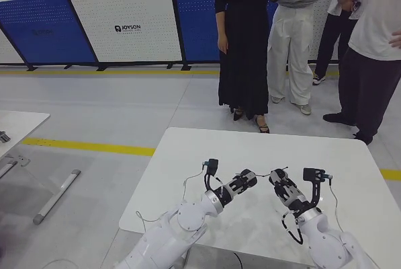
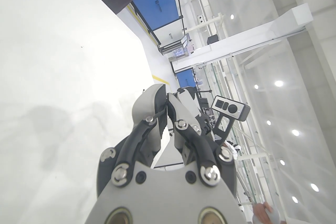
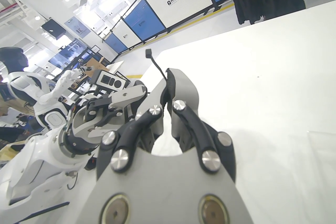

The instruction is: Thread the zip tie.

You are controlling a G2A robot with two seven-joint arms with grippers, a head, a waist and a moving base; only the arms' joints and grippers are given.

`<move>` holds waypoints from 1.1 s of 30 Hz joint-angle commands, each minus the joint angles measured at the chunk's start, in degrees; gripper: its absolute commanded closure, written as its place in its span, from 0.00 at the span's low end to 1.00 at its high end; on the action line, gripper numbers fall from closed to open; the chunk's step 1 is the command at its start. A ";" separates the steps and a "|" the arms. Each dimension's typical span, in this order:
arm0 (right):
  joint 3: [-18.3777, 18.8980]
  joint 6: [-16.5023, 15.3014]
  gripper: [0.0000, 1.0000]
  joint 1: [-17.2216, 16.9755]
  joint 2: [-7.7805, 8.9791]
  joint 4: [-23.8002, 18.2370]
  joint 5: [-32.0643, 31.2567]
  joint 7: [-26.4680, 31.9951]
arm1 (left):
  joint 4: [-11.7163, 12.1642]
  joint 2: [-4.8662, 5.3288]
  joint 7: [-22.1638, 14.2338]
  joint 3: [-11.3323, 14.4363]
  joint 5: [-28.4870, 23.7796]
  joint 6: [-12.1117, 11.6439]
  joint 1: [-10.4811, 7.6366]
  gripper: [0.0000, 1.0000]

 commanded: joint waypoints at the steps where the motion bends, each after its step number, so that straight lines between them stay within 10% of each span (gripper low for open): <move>1: 0.04 -0.02 1.00 -0.01 -0.03 0.01 -0.08 0.18 | 0.01 -0.02 -0.32 0.03 -0.14 -0.12 -0.01 1.00; 23: -0.23 -0.80 1.00 0.23 -0.53 0.37 -0.97 0.63 | -0.25 -0.02 -0.72 -0.05 1.13 0.63 0.29 1.00; 33: -0.18 -0.51 1.00 -0.09 -0.73 0.11 -1.63 0.39 | -0.56 -0.02 -0.81 -0.11 1.52 1.08 0.44 0.76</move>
